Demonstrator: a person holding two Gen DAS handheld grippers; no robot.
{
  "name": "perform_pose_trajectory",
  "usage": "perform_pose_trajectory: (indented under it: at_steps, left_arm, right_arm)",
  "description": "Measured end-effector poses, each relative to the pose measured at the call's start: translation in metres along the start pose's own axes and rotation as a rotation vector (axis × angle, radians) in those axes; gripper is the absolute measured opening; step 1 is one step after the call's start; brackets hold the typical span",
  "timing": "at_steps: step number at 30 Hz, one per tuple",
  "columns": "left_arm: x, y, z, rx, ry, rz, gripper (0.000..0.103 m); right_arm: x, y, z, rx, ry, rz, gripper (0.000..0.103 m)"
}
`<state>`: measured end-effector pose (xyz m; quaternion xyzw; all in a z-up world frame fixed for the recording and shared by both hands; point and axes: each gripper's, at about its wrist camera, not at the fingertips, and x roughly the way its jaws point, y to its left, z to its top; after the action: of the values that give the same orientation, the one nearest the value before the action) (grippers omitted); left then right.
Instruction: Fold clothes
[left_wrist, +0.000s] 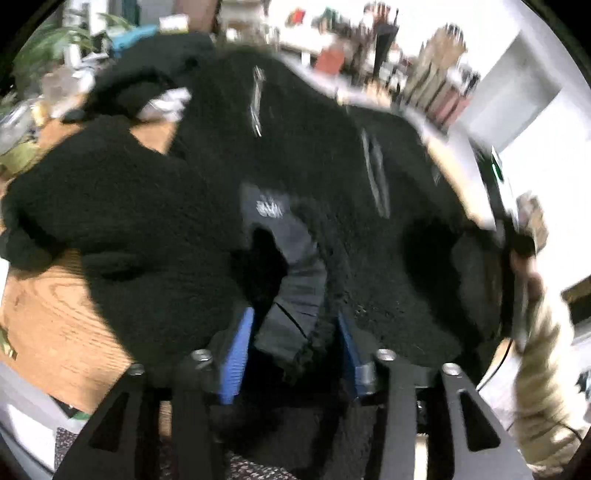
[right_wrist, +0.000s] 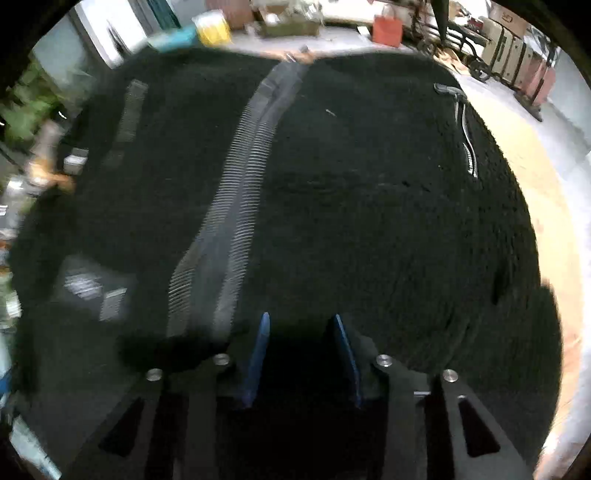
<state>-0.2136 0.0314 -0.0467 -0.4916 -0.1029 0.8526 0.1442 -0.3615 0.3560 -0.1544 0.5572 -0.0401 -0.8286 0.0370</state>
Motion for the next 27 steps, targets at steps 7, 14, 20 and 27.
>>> perform_pose_trajectory:
  at_steps: [7, 14, 20, 27]
  left_arm:
    - [-0.058, 0.020, -0.043, -0.084, -0.306, -0.053, 0.077]
    - [-0.030, -0.022, -0.065, 0.020, -0.176, 0.060, 0.077]
    - [-0.049, 0.004, -0.085, -0.121, -0.157, 0.113, 0.078]
    - [-0.059, 0.048, -0.081, -0.205, -0.189, 0.165, 0.078]
  right_arm:
    - [-0.091, 0.058, -0.119, 0.022, -0.286, -0.035, 0.089]
    - [-0.129, 0.089, -0.156, -0.105, -0.247, -0.059, 0.093]
    - [-0.172, 0.106, -0.169, -0.131, -0.340, -0.084, 0.101]
    - [-0.173, 0.123, -0.187, -0.186, -0.381, -0.122, 0.103]
